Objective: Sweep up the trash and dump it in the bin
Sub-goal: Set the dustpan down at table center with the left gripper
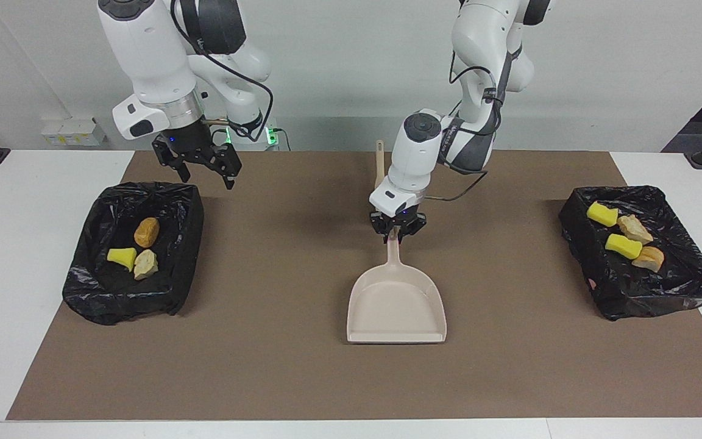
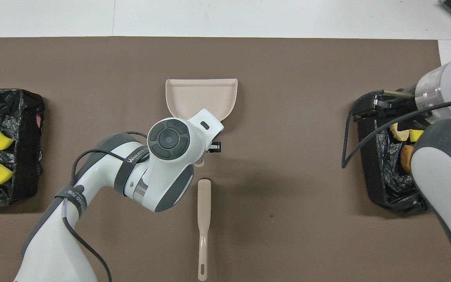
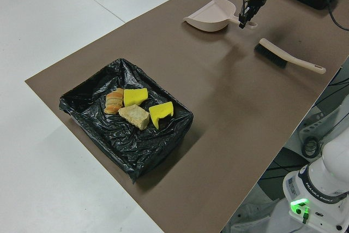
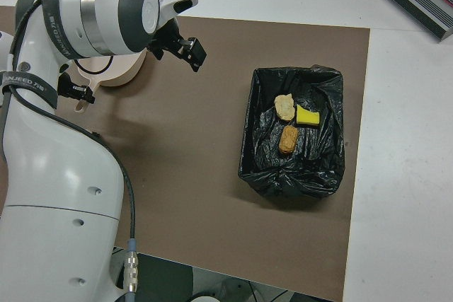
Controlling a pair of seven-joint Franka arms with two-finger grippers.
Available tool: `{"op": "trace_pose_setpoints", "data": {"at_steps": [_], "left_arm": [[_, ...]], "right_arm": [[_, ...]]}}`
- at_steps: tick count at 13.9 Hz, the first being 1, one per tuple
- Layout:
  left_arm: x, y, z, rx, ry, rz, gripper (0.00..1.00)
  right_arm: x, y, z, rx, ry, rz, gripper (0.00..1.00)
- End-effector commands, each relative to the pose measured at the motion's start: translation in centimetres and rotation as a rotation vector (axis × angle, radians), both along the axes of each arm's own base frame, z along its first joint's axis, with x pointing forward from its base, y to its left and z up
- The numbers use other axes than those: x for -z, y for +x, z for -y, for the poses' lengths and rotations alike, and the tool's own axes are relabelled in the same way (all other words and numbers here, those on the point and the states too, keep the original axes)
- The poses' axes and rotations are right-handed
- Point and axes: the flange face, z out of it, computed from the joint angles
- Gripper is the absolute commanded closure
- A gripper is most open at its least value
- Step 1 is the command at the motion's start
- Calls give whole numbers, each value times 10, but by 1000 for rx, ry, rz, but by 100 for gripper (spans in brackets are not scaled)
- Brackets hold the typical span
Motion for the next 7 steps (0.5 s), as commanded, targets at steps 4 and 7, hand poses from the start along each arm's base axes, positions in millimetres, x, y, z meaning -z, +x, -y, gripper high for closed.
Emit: {"op": "trace_pose_setpoints", "data": {"at_steps": [4, 7], "left_arm": [[-6, 2, 4, -69, -7, 25, 9], [-38, 16, -29, -115, -9, 37, 0]], "right_arm": [[-13, 2, -1, -19, -12, 9, 0], [-14, 1, -2, -15, -17, 7, 0]]}}
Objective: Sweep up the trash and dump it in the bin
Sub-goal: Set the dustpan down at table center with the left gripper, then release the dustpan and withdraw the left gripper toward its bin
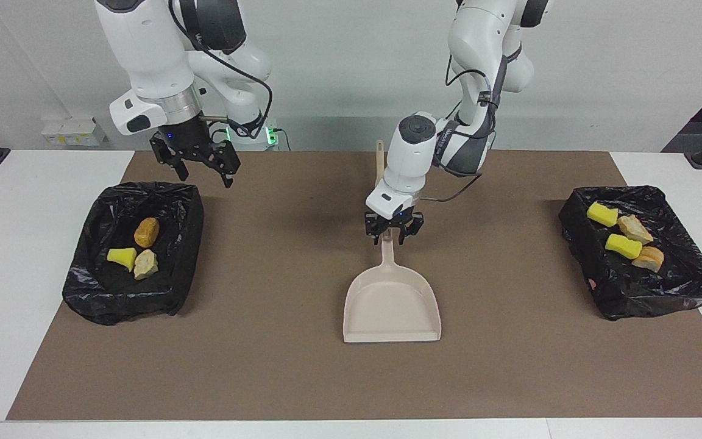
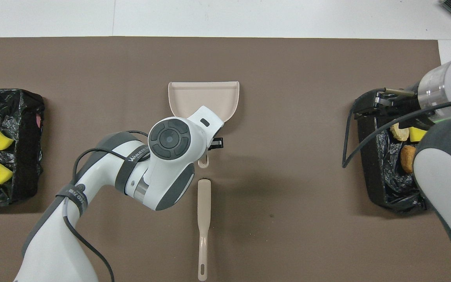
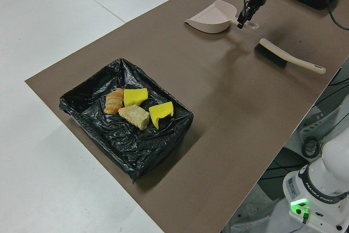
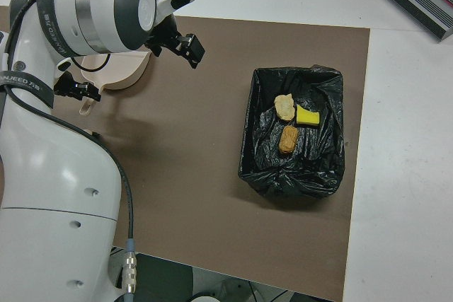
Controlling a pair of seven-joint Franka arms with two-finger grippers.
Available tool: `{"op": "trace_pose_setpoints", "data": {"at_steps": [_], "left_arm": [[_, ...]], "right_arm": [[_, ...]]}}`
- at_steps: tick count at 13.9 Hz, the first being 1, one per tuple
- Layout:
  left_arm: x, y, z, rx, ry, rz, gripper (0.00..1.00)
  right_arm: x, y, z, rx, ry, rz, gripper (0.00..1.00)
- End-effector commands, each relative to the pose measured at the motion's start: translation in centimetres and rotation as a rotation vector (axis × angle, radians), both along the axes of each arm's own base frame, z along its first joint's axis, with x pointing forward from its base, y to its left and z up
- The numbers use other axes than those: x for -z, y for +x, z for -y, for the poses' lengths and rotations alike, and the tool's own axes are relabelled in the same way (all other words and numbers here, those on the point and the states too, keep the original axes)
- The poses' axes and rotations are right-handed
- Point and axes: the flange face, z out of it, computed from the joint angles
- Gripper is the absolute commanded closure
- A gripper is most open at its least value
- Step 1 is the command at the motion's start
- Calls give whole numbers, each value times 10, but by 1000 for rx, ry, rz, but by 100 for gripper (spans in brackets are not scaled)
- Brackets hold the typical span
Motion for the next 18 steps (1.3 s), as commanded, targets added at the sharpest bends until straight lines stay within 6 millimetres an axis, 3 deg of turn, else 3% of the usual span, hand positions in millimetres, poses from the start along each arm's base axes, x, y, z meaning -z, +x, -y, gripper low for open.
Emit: {"op": "trace_pose_setpoints", "data": {"at_steps": [1, 5, 8, 10, 14, 16, 18], "left_arm": [[-41, 7, -36, -51, 13, 9, 0], [-96, 22, -123, -42, 40, -12, 0], [-105, 22, -180, 28, 80, -79, 0], [-118, 24, -227, 62, 87, -99, 0], [-126, 11, -297, 121, 56, -145, 0], [-127, 8, -323, 127, 31, -162, 0], [-141, 0, -346, 112, 26, -166, 0]], "right_arm": [[-3, 0, 1, -7, -18, -16, 0], [-1, -3, 5, 0, -21, -20, 0], [10, -22, 5, -3, -28, -40, 0], [13, -24, 7, -1, -32, -47, 0], [15, -29, 10, 0, -36, -27, 0], [16, -29, 10, 0, -36, -30, 0], [15, -28, 10, 9, -35, -27, 0]]}}
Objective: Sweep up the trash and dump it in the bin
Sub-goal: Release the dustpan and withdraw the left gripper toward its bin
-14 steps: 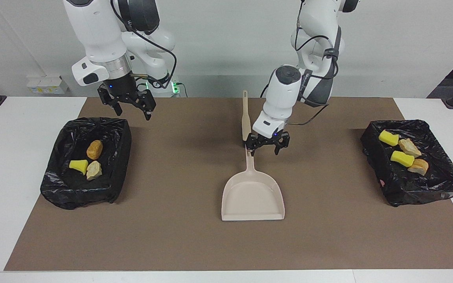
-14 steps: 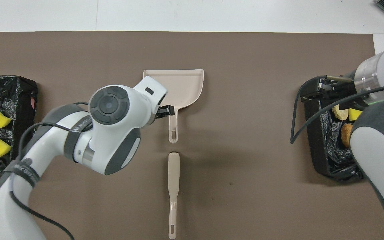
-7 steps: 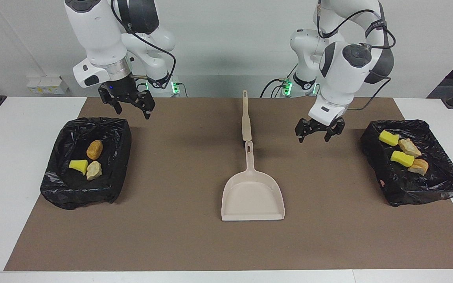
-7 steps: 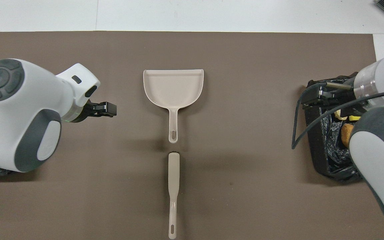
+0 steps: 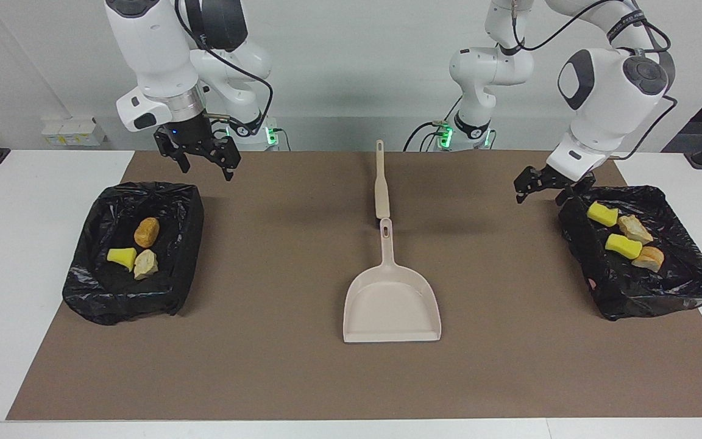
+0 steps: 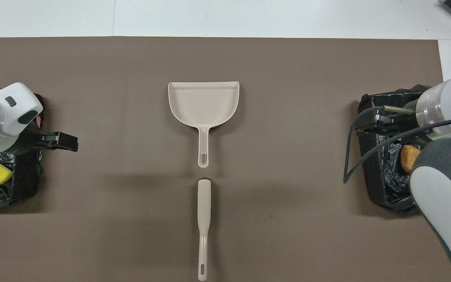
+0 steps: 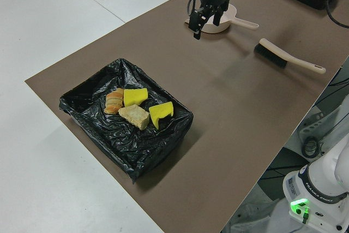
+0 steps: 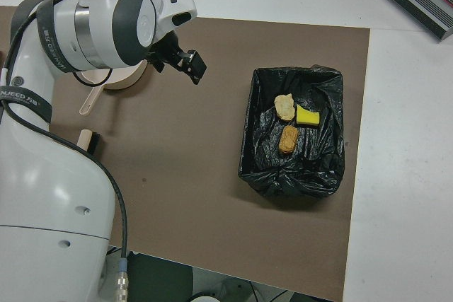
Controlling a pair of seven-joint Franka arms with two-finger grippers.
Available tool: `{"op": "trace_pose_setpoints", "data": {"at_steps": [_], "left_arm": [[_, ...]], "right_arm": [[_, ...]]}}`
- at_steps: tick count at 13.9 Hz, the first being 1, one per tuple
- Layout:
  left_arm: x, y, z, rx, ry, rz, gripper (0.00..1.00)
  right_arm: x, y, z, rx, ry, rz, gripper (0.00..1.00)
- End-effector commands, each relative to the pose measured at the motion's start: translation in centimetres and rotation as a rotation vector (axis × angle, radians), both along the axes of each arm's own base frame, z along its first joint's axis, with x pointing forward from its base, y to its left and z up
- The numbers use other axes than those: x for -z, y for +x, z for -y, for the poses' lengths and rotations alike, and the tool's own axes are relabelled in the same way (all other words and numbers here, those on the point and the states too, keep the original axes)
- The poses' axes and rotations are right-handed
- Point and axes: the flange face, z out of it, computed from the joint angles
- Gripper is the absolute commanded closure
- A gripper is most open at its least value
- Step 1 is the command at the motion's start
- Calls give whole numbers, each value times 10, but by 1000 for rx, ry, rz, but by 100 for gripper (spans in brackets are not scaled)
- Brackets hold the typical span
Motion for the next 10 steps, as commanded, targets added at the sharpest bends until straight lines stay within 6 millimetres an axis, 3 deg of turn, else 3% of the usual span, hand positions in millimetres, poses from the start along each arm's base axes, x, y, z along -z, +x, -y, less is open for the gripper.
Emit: {"op": "trace_pose_setpoints", "data": {"at_steps": [1, 3, 6, 8, 10], "left_arm": [[-22, -22, -30, -13, -18, 0, 0], [-44, -29, -56, 12, -22, 23, 0], [-101, -33, -74, 43, -14, 58, 0], [-135, -37, -72, 42, -14, 56, 0], [-154, -39, -67, 44, -13, 68, 0]], "right_arm": [[0, -4, 2, -6, -11, 21, 0], [0, -3, 3, -2, -10, 21, 0], [0, -2, 3, 0, -8, 21, 0], [0, -2, 2, 0, -8, 21, 0], [0, -2, 3, 1, -8, 21, 0]]}}
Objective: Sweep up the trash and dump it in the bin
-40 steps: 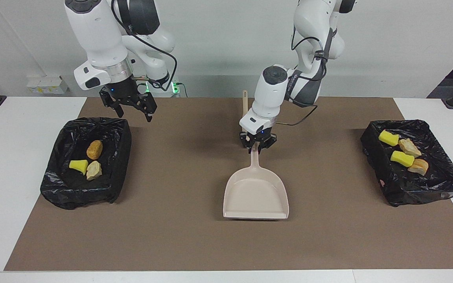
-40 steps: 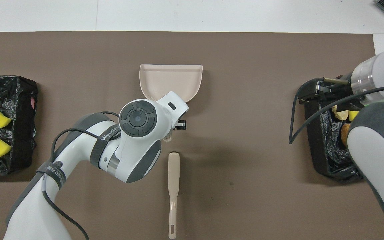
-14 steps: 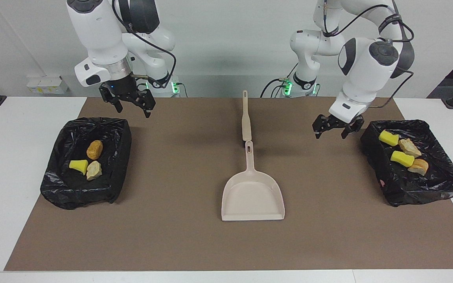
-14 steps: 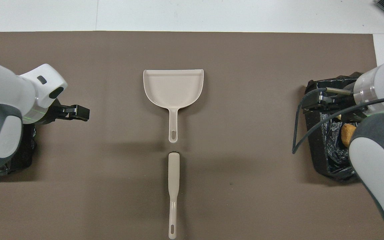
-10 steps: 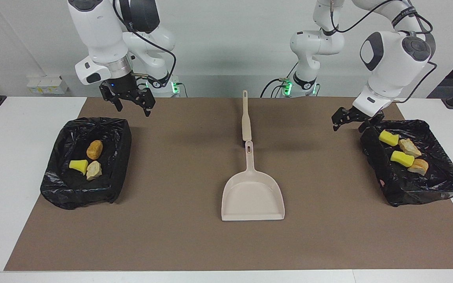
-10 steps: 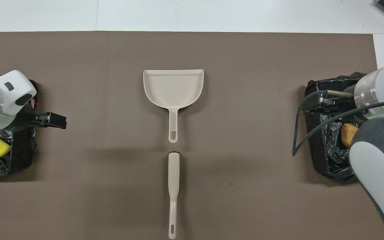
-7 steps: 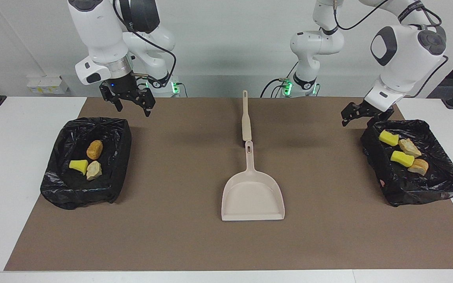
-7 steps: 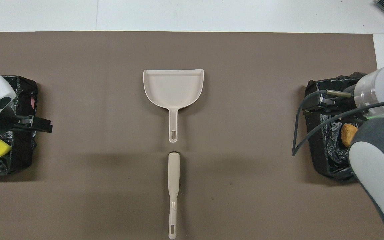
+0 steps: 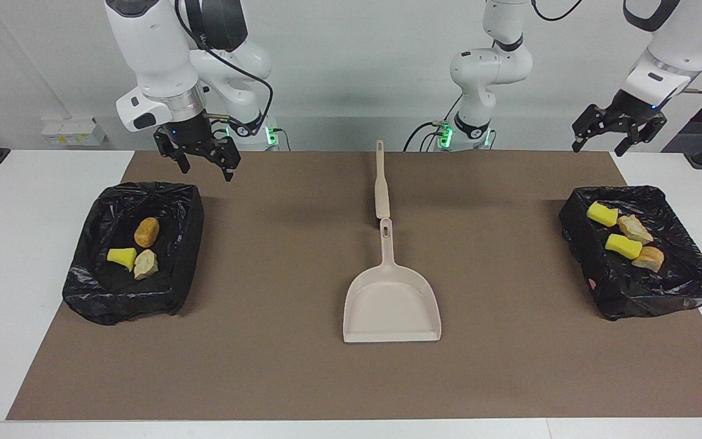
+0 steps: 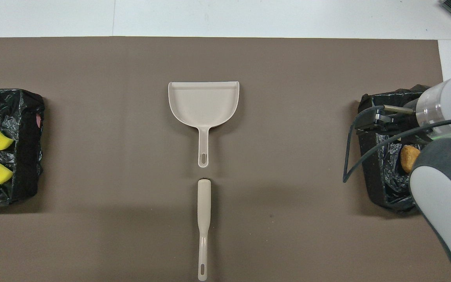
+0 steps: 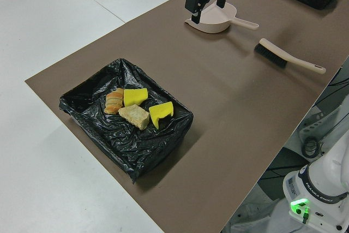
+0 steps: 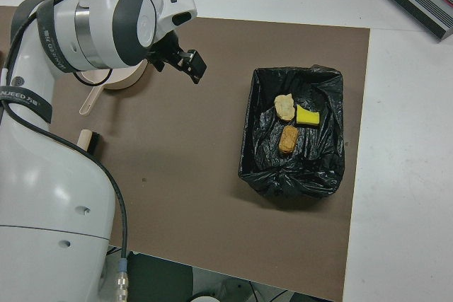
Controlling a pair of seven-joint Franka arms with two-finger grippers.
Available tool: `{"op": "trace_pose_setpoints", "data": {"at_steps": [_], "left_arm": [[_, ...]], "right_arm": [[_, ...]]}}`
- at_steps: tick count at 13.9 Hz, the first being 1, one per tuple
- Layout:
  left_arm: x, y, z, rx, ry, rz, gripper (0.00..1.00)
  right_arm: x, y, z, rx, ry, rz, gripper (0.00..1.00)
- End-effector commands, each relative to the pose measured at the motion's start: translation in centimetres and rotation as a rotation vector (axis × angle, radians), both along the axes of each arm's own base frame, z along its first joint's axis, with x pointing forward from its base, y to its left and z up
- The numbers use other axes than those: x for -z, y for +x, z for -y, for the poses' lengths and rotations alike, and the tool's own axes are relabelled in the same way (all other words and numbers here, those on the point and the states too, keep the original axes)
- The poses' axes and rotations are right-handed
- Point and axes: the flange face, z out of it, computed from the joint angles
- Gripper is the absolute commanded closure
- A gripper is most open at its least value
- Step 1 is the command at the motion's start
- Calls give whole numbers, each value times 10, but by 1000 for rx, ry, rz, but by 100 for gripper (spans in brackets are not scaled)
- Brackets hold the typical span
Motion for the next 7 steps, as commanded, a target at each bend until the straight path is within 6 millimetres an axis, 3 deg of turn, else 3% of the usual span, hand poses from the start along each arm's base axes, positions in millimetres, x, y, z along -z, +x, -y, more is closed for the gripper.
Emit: {"op": "trace_pose_setpoints", "data": {"at_steps": [1, 3, 7], "left_arm": [[-19, 4, 3, 9, -2, 3, 0], [-30, 5, 2, 6, 3, 18, 0], [-29, 20, 8, -22, 2, 38, 0]], "right_arm": [[0, -3, 2, -2, -8, 15, 0], [0, -2, 3, -3, -6, 16, 0], [1, -1, 5, -3, -3, 14, 0]]}}
